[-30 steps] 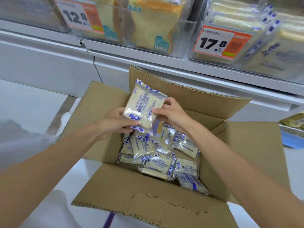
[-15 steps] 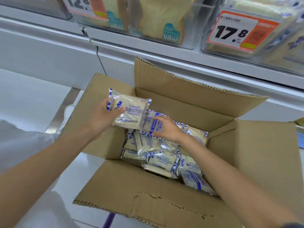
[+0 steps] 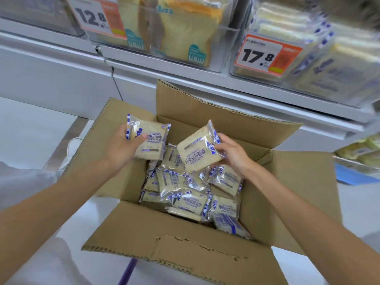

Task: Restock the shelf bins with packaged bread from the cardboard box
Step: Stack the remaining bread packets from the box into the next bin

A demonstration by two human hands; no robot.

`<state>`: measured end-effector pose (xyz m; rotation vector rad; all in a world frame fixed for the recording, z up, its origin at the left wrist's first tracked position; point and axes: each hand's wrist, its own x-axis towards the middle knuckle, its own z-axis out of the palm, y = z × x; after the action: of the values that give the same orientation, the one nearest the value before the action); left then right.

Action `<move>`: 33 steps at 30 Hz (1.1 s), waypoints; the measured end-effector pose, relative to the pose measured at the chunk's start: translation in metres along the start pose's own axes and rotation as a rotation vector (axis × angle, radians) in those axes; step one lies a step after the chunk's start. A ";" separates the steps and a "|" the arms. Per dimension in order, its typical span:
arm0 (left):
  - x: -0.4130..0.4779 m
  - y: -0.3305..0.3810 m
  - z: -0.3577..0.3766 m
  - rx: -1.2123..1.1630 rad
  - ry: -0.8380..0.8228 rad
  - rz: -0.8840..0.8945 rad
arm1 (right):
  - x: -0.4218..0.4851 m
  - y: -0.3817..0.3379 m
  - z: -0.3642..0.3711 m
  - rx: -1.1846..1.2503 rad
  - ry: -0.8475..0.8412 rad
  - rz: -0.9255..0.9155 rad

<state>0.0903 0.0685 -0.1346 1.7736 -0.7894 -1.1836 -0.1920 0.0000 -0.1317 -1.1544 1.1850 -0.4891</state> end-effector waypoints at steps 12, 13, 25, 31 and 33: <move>-0.034 0.070 0.030 -0.241 -0.171 -0.058 | -0.050 -0.087 -0.021 0.084 0.068 -0.107; -0.033 0.073 0.026 -0.246 -0.163 -0.053 | -0.053 -0.091 -0.025 0.037 0.059 -0.109; -0.066 0.124 0.060 -0.108 -0.344 0.087 | -0.058 -0.136 -0.004 -0.528 0.207 -0.496; -0.063 0.145 0.056 -0.236 -0.549 0.009 | -0.074 -0.134 -0.019 -0.705 0.129 -0.448; -0.068 0.156 0.062 -0.184 -0.556 0.031 | -0.074 -0.140 -0.019 -0.623 0.193 -0.461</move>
<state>0.0006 0.0378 0.0195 1.2852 -0.9790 -1.6998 -0.2004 -0.0029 0.0270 -1.9770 1.2783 -0.6064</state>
